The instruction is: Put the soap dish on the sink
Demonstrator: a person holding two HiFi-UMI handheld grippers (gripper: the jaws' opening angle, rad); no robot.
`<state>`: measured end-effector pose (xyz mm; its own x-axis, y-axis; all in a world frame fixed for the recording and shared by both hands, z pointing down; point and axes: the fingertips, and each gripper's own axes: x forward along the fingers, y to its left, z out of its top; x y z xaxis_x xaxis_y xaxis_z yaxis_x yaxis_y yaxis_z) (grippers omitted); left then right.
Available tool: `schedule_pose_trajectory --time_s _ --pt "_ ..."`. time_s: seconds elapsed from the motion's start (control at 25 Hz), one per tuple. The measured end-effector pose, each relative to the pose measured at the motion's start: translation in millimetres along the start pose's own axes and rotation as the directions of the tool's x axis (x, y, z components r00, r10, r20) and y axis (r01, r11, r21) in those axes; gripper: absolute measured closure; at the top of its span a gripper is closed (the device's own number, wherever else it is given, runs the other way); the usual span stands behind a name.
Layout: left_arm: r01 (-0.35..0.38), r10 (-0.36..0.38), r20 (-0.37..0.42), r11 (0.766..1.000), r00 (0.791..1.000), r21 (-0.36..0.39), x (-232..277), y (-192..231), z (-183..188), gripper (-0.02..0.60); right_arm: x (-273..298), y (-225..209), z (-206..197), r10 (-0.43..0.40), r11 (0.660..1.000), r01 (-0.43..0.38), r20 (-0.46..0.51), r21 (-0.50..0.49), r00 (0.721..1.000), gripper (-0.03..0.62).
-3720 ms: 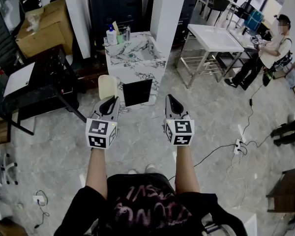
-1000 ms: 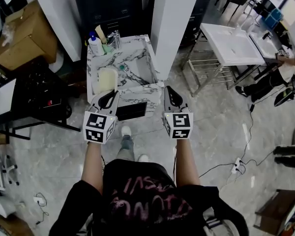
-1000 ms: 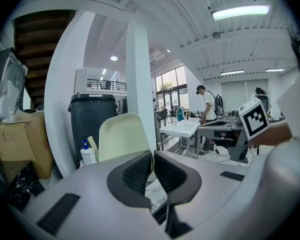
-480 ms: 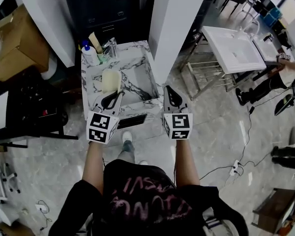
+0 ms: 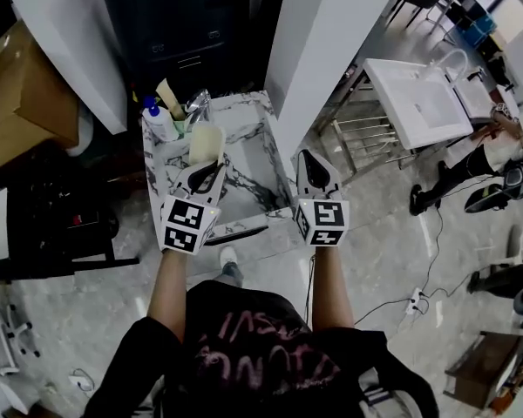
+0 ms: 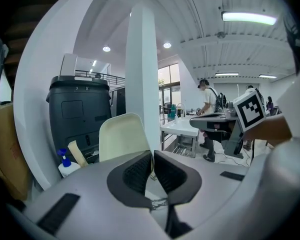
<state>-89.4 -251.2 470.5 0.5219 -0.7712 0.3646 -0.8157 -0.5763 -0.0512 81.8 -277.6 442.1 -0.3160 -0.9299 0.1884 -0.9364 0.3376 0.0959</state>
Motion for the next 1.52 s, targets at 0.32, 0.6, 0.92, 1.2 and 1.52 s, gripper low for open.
schedule_pose_trajectory --time_s 0.32,0.6,0.92,1.2,1.52 --pt "0.039 -0.039 0.022 0.999 0.999 0.017 26 31 19 0.551 34 -3 8 -0.036 0.999 0.036 0.010 -0.003 0.999 0.580" --pt "0.054 -0.054 0.003 0.998 0.999 0.038 41 33 19 0.551 43 -7 14 -0.003 1.000 0.002 0.025 0.026 1.000 0.580" --pt "0.046 -0.044 -0.029 0.996 0.999 0.076 70 24 27 0.551 55 -29 17 0.035 0.999 -0.036 0.026 0.027 0.999 0.580" --pt "0.019 -0.016 -0.048 0.998 0.999 0.062 95 24 31 0.551 71 -57 16 0.034 0.999 -0.034 0.031 0.029 0.999 0.580" --pt "0.036 -0.028 -0.117 0.997 0.993 0.068 137 26 19 0.551 80 -81 5 0.025 0.999 -0.026 0.019 0.041 1.000 0.580"
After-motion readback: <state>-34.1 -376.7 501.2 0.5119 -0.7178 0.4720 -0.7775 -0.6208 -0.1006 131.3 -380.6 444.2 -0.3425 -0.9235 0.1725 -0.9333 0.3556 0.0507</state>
